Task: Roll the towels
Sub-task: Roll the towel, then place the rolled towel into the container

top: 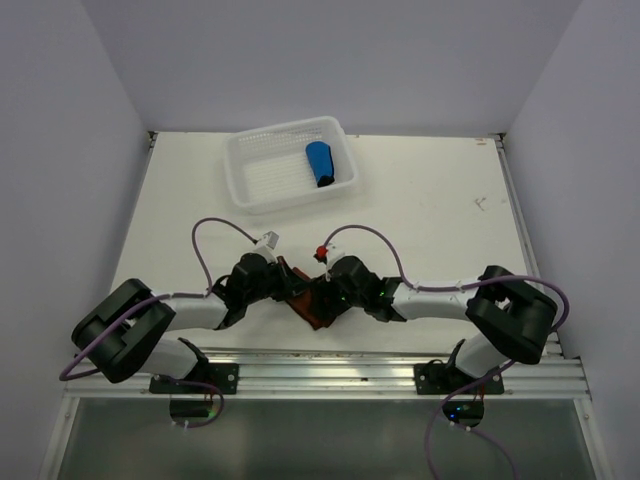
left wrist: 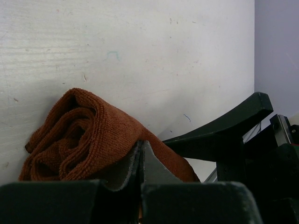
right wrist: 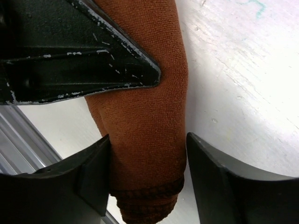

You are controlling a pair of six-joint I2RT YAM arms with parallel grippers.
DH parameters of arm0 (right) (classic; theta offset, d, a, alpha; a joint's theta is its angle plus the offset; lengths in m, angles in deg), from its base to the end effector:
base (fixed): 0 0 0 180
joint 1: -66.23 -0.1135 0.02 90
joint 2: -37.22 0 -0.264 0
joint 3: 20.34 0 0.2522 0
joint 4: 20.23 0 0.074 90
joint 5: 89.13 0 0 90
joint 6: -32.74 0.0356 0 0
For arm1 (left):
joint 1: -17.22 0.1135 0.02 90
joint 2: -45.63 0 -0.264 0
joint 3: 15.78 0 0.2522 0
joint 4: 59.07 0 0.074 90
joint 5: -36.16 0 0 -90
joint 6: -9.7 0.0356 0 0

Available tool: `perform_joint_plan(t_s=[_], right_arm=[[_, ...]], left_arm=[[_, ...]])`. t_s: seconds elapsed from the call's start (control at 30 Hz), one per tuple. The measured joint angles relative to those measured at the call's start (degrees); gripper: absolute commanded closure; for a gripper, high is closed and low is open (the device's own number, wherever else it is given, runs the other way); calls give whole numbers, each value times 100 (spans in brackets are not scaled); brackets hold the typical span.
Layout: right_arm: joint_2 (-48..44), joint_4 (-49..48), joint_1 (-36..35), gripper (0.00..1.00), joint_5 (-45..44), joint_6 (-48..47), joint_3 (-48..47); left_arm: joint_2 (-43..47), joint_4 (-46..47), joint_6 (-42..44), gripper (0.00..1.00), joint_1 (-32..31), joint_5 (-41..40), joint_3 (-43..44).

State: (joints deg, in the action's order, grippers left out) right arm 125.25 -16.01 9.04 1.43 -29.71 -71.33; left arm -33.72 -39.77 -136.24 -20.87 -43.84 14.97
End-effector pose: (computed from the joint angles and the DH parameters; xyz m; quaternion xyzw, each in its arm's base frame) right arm 0.1594 0.2478 0.1531 -0.2349 0.8801 0.2814 0.3018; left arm 0.1796 -0.1487 0.1304 -0.0899 0.8561 -0.4195 0.2882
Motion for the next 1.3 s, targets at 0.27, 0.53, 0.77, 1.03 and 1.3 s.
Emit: perform_joint_plan(t_s=[0.27, 0.53, 0.77, 1.03, 1.3], right_arm=[[4, -188, -72, 50, 44, -17, 116], [11, -199, -317, 73, -243, -107, 101], [90, 127, -699, 95, -769, -356, -175], [90, 820, -918, 100, -1381, -833, -566], [481, 1493, -881, 100, -1766, -1545, -1506]], left_arm=[[31, -50, 0, 100, 0, -24, 0], [210, -361, 52, 100, -11, -87, 39], [494, -2085, 756, 100, -28, -824, 1097], [1443, -3598, 1633, 100, 511, -1633, 2260], [1915, -4701, 2376, 100, 931, -2371, 3003]])
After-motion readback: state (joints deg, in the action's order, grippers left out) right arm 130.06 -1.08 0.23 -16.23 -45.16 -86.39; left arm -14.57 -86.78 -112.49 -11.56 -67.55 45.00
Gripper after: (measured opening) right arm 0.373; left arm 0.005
